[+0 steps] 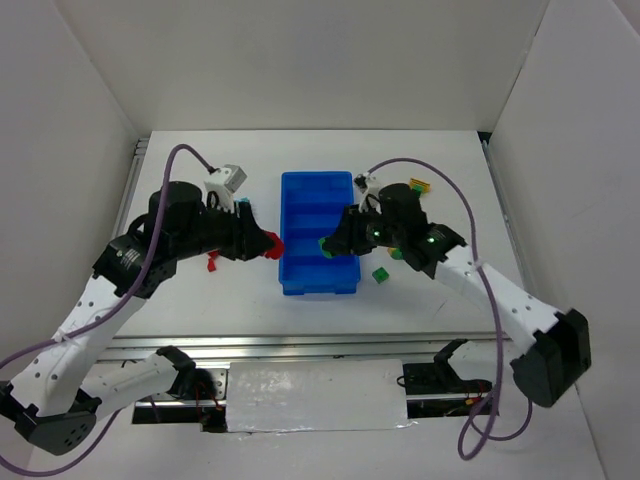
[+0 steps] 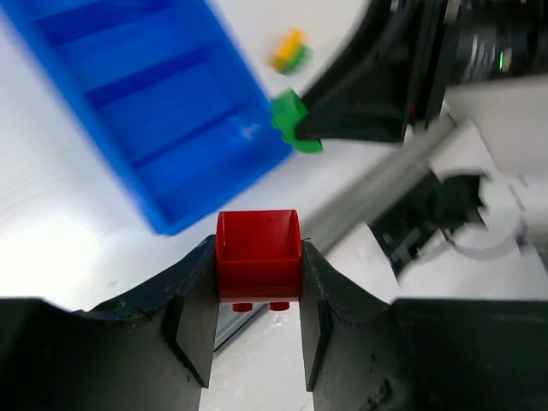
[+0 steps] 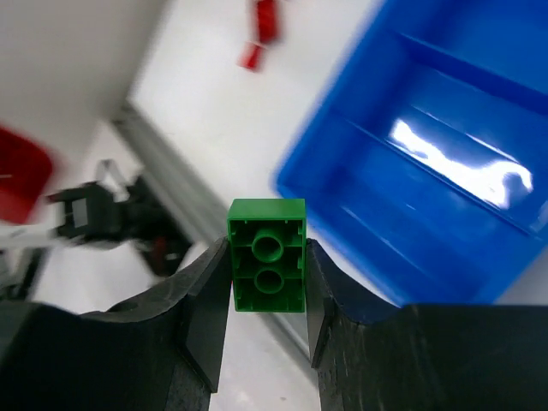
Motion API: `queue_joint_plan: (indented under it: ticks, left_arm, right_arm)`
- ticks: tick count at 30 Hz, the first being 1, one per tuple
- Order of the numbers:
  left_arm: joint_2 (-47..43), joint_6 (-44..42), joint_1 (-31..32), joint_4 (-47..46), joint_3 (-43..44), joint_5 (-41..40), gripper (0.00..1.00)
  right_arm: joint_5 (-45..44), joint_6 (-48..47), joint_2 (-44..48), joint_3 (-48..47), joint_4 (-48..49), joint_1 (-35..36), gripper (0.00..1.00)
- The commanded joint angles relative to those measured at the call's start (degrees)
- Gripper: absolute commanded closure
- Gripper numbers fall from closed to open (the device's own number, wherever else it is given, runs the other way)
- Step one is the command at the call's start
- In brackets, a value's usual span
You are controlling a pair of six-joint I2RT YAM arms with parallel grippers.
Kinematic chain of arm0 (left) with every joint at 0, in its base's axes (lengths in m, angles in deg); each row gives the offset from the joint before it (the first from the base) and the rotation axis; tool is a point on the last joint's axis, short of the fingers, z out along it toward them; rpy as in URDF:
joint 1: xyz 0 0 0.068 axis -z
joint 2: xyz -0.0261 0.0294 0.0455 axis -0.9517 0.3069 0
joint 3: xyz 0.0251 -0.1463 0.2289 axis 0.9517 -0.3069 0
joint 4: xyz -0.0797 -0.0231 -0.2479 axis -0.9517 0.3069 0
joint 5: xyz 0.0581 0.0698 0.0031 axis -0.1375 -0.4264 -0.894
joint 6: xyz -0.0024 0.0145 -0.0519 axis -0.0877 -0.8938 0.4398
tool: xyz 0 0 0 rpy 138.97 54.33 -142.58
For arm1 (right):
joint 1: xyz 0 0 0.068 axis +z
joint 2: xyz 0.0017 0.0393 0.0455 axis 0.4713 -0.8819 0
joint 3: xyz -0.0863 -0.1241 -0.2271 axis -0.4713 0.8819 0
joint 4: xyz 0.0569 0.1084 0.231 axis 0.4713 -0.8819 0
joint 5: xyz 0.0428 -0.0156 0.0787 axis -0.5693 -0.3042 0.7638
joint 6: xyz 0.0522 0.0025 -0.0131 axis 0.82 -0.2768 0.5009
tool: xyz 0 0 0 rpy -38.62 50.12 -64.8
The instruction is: Sort the legos into containers by color
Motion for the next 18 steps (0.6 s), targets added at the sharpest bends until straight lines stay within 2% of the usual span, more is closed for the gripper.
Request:
queue_joint_plan:
  ticks: [1,5,11,12,14,15,17,18]
  left_arm:
    - [-1.9,6.7,-0.5,4.6,3.9,-21.5,1.00]
    - [-3.3,8.0,-0.6,6.3,6.2,-24.4,1.00]
    - [-2.4,7.9,-0.7,8.3,9.6,-23.7,1.00]
    - [-2.0,7.8,-0.8,8.5,9.6,-23.5,1.00]
    - [-1.9,7.9,-0.8,8.3,9.1,-23.2,1.00]
    - [-2.0,8.0,-0.7,8.0,8.8,-23.0,1.00]
    - [-2.1,8.1,-0.8,7.1,8.1,-22.6,1.00]
    - [-2.0,8.3,-0.8,6.9,7.9,-22.5,1.00]
  right_arm:
    - [-13.7,-2.4,-7.6,-2.4,-5.6,2.4,1.00]
    - [-16.4,-1.6,-13.5,-3.1,-3.8,3.7,1.00]
    - [-16.6,-1.7,-21.6,-5.8,-4.1,4.4,0.95]
    - [-16.6,-1.7,-22.3,-6.1,-4.0,4.5,0.86]
    - [-16.2,-1.9,-22.9,-6.5,-4.1,4.7,0.76]
    - [-16.2,-1.9,-23.4,-6.8,-4.2,5.0,0.66]
    - [-16.1,-2.0,-23.8,-7.3,-4.8,5.0,0.59]
    - [-16.1,-2.1,-23.7,-7.3,-4.8,5.1,0.51]
